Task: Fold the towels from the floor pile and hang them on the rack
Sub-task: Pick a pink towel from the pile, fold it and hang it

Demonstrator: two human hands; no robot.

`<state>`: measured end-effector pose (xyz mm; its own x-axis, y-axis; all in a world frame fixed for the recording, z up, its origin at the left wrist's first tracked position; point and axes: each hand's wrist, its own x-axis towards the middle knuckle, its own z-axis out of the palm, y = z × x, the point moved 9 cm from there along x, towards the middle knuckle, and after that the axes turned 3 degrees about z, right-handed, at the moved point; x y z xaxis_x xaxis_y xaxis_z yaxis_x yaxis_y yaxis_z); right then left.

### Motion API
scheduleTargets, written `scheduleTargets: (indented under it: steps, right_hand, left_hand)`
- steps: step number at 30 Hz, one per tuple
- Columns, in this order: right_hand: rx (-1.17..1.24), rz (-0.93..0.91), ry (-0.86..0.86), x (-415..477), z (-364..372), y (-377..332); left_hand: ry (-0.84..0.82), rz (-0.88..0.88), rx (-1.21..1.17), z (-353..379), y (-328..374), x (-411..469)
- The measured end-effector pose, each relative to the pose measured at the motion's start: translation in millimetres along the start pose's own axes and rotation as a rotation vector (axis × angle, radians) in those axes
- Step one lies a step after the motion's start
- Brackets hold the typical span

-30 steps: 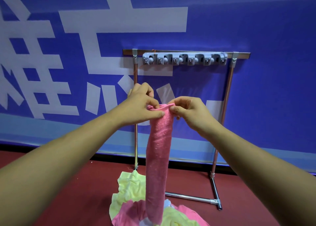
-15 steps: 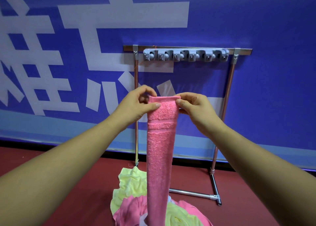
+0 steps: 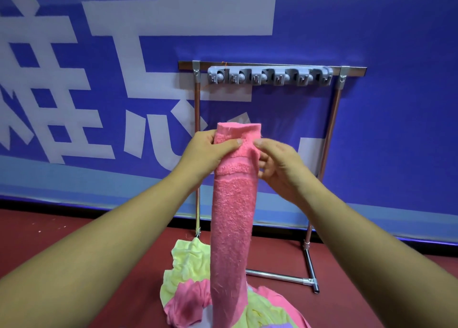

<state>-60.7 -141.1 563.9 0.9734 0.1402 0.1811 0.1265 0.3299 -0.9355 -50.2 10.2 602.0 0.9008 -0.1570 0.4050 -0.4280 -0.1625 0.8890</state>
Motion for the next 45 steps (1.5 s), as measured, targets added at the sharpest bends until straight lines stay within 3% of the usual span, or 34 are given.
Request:
scheduleTargets:
  steps: [5,11,16,18,20,21,24,26,28,35,40,45]
  right_hand:
    - [-0.132,0.149,-0.09,-13,-5,58]
    - [-0.2,0.095,-0.024,-19,-11,75]
    - [-0.166,0.031,0.01,-16,-7,62]
    - [-0.158,0.009,0.027,-15,-6,56]
    - [-0.142,-0.006,0.065,-13,-8,49]
    - [-0.131,-0.016,0.081,-12,-8,46]
    - [-0.126,-0.037,0.114,-10,-11,36]
    - [-0.17,-0.03,0.133,-9,-15,32]
    - [-0.219,0.001,0.151,-7,-19,32]
    - [-0.164,0.078,0.175,-2,-26,42]
    - [-0.042,0.241,-0.022,-17,-10,69]
    - [-0.113,0.232,-0.112,-25,-11,85]
  left_hand:
    - [0.111,-0.022,0.025,-17,1,11]
    - [0.198,-0.145,0.009,-28,-20,15]
    - [0.258,-0.302,-0.218,-35,-46,10]
    - [0.182,-0.331,-0.498,-22,-48,5]
    - [-0.029,-0.317,-0.759,-2,-43,-3]
    - [-0.137,-0.309,-0.782,7,-44,-10]
    - [-0.283,-0.328,-0.49,21,-74,-35]
    - [-0.324,-0.293,-0.212,24,-95,-49]
    - [-0.309,-0.253,-0.097,23,-103,-57]
    - [-0.127,-0.218,-0.164,18,-92,-51]
    - [-0.019,-0.235,-0.302,14,-82,-44]
    - [0.008,-0.263,-0.38,6,-80,-40]
